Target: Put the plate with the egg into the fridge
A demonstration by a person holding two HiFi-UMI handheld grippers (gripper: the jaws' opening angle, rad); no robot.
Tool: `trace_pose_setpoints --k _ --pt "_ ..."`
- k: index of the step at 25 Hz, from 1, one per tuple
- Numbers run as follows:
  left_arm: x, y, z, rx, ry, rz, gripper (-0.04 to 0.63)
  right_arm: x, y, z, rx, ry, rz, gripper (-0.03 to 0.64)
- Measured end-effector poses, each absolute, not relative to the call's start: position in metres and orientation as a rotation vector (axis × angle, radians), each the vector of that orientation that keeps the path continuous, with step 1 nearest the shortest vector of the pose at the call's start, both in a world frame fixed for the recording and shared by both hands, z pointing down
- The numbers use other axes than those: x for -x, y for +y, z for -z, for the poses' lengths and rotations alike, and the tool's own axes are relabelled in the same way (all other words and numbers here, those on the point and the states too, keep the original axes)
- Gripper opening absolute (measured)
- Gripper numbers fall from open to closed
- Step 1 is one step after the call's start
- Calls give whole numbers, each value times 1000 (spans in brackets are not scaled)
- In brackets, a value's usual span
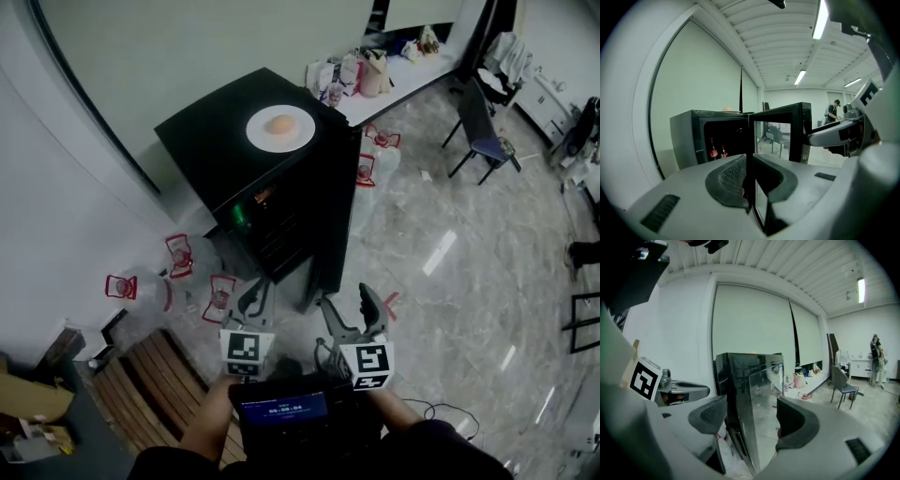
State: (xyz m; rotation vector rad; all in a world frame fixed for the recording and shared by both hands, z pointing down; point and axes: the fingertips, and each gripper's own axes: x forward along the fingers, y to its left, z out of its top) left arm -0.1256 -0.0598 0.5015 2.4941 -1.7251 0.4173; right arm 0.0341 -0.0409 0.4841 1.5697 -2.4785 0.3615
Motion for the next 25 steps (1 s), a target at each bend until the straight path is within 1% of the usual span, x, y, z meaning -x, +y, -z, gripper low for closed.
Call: trace_pose_setpoints --k 5,10,13,14,15,19,25 --pt "95 -62 -496 -2567 -1631 -438 38 -95 -23 -486 -1811 -2366 -391 311" --pt "85 -67 -494 -2612 -1589 -461 38 -104 -22 -490 -1795 -2317 -323 313" --pt "81 -71 -484 -2601 -1574 -409 38 -135 -33 -492 -1970 -2196 -335 311" --pt "81 -72 -481 -2594 -1570 -380 38 -147 -35 -492 -2020 -2163 -340 265" --pt "81 -76 -477 -2602 -1572 -355 38 -157 -37 -492 -2050 -2140 -337 203" --pt "81 -86 -459 -2595 -1552 -312 38 -179 -42 -494 -2065 -2116 -316 181" --pt "97 -114 -410 -2592 -1549 -246 38 -198 -45 -497 -2066 -2114 -302 178"
